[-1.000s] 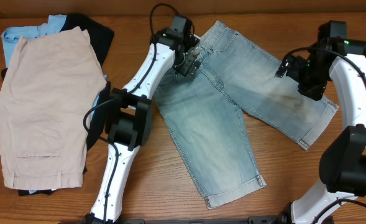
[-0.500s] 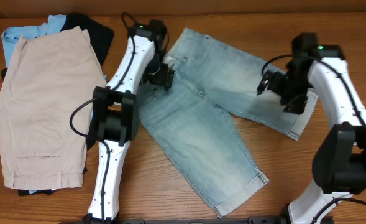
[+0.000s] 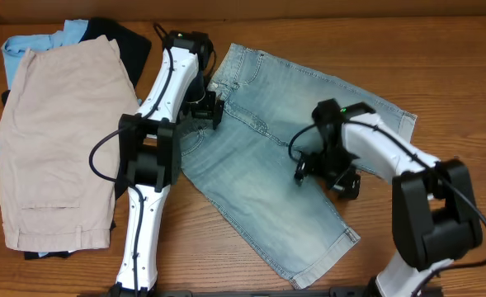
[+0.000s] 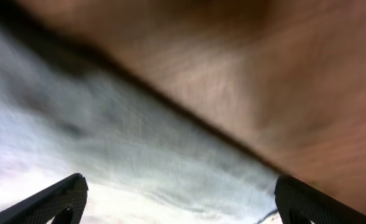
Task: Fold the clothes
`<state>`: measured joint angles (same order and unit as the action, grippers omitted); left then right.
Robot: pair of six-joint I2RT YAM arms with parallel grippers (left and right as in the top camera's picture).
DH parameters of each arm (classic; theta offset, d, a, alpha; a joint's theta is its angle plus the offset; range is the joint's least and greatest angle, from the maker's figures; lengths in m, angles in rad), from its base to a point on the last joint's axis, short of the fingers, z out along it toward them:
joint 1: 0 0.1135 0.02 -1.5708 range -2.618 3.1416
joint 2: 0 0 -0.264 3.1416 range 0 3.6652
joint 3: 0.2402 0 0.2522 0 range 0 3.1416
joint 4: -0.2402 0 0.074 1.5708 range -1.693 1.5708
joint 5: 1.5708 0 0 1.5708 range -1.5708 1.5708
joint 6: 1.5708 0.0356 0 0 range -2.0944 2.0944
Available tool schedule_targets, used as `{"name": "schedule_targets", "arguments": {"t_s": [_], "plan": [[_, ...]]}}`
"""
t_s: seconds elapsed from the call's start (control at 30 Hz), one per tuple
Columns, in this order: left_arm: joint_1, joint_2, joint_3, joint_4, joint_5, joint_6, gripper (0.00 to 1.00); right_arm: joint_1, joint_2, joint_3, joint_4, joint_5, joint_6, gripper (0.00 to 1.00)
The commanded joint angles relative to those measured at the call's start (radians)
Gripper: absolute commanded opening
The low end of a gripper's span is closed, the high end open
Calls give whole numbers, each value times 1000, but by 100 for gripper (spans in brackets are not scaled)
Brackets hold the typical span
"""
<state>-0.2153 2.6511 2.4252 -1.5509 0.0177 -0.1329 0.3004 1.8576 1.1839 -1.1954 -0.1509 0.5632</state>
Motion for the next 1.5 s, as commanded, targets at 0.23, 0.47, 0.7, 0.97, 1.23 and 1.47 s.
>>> {"name": "schedule_targets", "arguments": {"t_s": [0.23,0.47,0.7,0.97,1.23,1.47], "plan": [[80,-74,201,47,1,8,100,87,-113,-179,153,136,134,100],[80,-116,336,48,0,35,100,50,-113,-300,268,140,148,100],[82,-118,418,39,-2,59,100,-64,-107,-322,279,253,226,99],[85,-117,418,6,-35,82,100,-311,-68,-322,417,270,100,99],[100,-117,418,-23,-104,81,100,-528,-68,-288,581,155,-45,100],[127,-138,418,-24,-133,128,100,-539,-154,-48,357,129,-40,100]]}}
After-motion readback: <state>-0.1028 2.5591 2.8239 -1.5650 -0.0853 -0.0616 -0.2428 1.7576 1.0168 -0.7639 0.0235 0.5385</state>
